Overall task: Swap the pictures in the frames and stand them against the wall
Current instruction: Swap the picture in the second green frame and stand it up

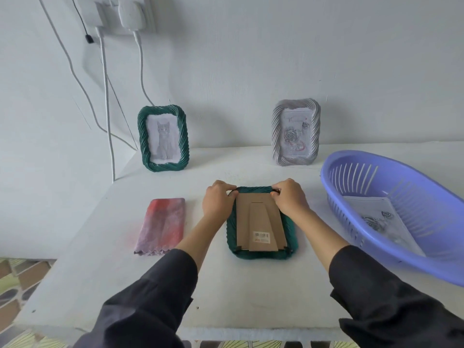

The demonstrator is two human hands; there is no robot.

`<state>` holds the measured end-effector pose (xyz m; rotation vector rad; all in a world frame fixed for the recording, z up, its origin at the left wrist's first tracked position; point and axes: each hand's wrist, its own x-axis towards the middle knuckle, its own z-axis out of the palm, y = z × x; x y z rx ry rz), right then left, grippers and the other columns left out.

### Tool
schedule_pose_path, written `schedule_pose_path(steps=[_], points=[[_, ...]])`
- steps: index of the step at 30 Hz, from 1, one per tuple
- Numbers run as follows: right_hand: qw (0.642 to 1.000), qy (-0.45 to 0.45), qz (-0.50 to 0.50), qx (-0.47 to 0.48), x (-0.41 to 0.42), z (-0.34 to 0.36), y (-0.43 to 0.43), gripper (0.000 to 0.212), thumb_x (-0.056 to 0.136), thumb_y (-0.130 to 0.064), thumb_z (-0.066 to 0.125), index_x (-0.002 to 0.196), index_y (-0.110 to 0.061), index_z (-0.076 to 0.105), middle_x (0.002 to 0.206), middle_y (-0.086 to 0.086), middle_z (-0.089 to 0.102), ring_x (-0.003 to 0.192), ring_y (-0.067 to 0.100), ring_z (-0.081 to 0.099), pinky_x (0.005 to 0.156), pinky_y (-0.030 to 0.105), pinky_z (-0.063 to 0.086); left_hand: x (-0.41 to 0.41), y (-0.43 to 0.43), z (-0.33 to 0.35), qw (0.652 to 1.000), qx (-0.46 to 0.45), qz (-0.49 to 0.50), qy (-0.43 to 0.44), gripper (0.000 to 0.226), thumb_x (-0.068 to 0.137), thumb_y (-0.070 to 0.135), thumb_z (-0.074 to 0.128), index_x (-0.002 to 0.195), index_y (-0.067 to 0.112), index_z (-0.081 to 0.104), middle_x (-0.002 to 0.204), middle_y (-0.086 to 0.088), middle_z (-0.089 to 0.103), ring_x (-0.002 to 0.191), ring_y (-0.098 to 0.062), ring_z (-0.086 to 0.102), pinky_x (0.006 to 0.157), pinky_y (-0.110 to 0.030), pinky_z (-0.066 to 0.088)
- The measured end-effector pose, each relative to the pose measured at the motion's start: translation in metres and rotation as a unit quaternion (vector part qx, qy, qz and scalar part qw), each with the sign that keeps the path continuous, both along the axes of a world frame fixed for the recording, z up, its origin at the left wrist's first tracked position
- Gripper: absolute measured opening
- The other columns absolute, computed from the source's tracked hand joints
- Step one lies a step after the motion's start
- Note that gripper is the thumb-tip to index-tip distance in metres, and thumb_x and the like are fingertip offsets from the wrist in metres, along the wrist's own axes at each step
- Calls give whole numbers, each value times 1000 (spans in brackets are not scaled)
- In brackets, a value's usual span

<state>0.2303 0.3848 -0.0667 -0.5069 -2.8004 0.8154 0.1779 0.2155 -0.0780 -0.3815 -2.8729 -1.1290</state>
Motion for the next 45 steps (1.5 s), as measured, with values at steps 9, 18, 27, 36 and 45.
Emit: schedule_pose_path(steps=[9,18,27,36,45], points=[[999,32,-19,-19,-5,-11,3,20,86,-7,58,99,5,68,108,18,67,101,32,61,87,38,50,-10,0,-4,1000,8,-21,-11,24,91,24,58,111,18,69,118,1,65,107,-18,58,81,-28,46],[996,57,-31,-55,-4,-12,1,18,84,2,55,90,-1,73,94,14,72,88,28,66,73,29,49,-21,-3,-3,998,1,-54,-20,16,86,20,64,98,18,74,111,3,67,97,-18,60,77,-28,47],[996,63,-28,-53,-4,-18,2,19,85,0,53,85,-4,72,99,13,67,88,26,62,68,26,42,-28,-7,-6,993,-19,-121,-3,15,89,21,61,94,18,74,111,0,63,86,-11,50,78,-28,43],[994,23,21,-102,2,-5,18,26,87,-3,57,110,-7,68,111,12,68,87,14,53,77,18,36,-19,-21,-6,986,74,-140,-48,21,86,10,63,105,11,72,112,-9,66,91,-15,53,86,-25,42],[996,18,56,-63,6,-1,18,23,85,-4,62,107,-4,69,110,14,68,77,7,50,61,9,35,-16,-15,-5,991,68,-104,-47,18,83,10,67,100,12,74,108,-8,67,94,-18,55,88,-31,46]])
